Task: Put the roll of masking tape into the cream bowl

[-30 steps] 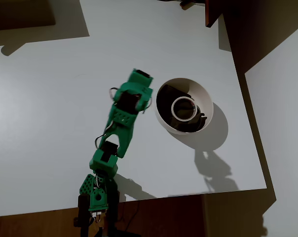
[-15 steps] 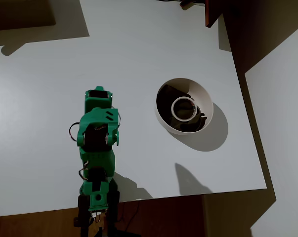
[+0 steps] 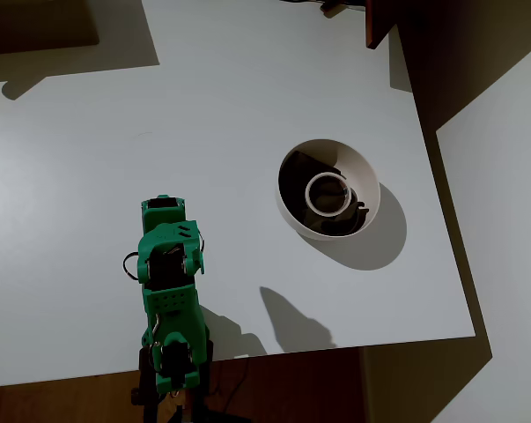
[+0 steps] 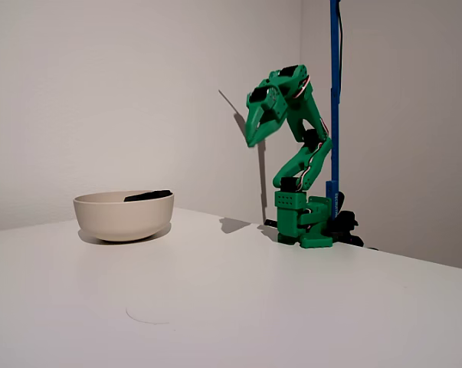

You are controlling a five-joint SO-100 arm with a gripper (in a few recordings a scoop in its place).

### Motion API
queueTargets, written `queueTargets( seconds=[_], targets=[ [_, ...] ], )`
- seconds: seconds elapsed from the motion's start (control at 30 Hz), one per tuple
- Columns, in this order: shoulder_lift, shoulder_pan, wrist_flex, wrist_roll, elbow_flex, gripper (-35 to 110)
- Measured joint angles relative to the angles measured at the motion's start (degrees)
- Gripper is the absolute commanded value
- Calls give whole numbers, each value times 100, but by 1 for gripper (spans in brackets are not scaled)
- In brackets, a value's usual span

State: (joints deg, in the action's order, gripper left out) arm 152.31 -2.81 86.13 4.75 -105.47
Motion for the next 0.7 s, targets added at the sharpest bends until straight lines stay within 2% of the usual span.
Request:
queueTargets(
  seconds=[0.33, 0.7],
  targets=[
    [1389, 70, -1125, -149, -2681, -8],
    [2927, -185, -1494, -272, -4869, -8]
  ],
)
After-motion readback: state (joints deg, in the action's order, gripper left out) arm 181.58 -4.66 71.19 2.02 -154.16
